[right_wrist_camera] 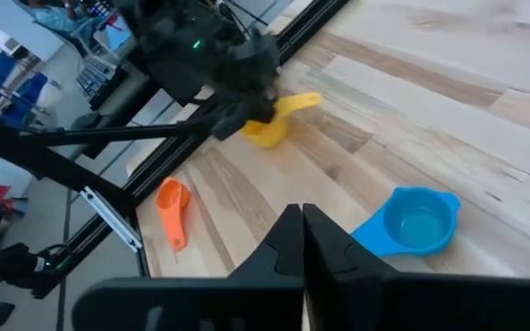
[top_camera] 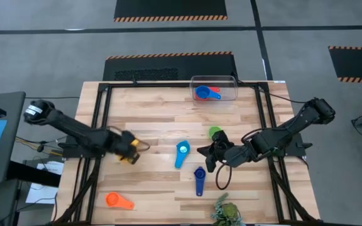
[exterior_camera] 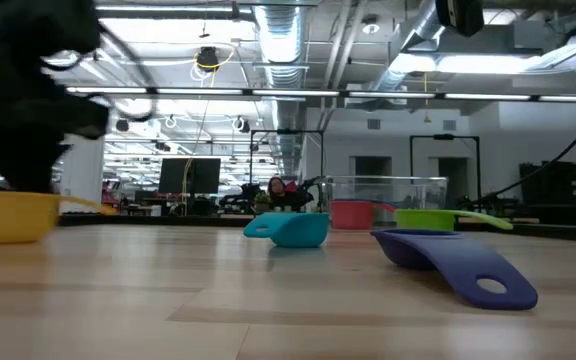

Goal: Nest measuring cups in basket
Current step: Stack the yellow measuring cup on top of the blue measuring cup in the transparent bin

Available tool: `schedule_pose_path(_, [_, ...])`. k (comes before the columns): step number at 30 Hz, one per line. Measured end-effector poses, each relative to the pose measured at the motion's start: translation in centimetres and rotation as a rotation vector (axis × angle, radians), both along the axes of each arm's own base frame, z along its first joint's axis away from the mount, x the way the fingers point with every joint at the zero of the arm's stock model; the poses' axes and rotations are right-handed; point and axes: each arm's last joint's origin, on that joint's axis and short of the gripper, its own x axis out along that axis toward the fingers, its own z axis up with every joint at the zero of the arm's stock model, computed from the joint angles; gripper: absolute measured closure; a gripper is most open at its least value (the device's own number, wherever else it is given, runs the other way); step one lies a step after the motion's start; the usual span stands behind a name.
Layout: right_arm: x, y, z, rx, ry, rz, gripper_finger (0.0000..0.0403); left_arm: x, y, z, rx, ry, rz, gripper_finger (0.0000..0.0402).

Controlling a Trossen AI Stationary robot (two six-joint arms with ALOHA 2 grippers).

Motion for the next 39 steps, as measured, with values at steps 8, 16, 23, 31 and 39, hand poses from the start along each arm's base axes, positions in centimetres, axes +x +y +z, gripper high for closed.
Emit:
schedule_pose_path(8, [0.0,0.0,0.1,0.004,-0.010,0.000,0.0395,4.0,5.3,0.7,0.169,-0.276,0.029,0.0401])
schedule_pose_path(16, [0.0,0.1,0.1,0.004,-0.010,0.002,0.0386,9.7,8.4,2.0,0.192,-0.539,-0.003,0.0401])
schedule_pose_path(23, [0.0,0.2,0.1,0.004,-0.009,0.006,0.0390,12.4,5.8,5.8,0.109,-0.283,-0.200,0.0401])
schedule_pose_path(31, [-0.4,0.9,0.0,0.000,-0.005,0.033,0.0388,7.6,1.8,5.5,0.152,0.234,-0.251,0.0401])
schedule_pose_path(39, [-0.4,0.9,0.0,0.001,-0.003,0.032,0.0392,6.0,2.1,0.8,0.153,0.277,-0.205,0.0401])
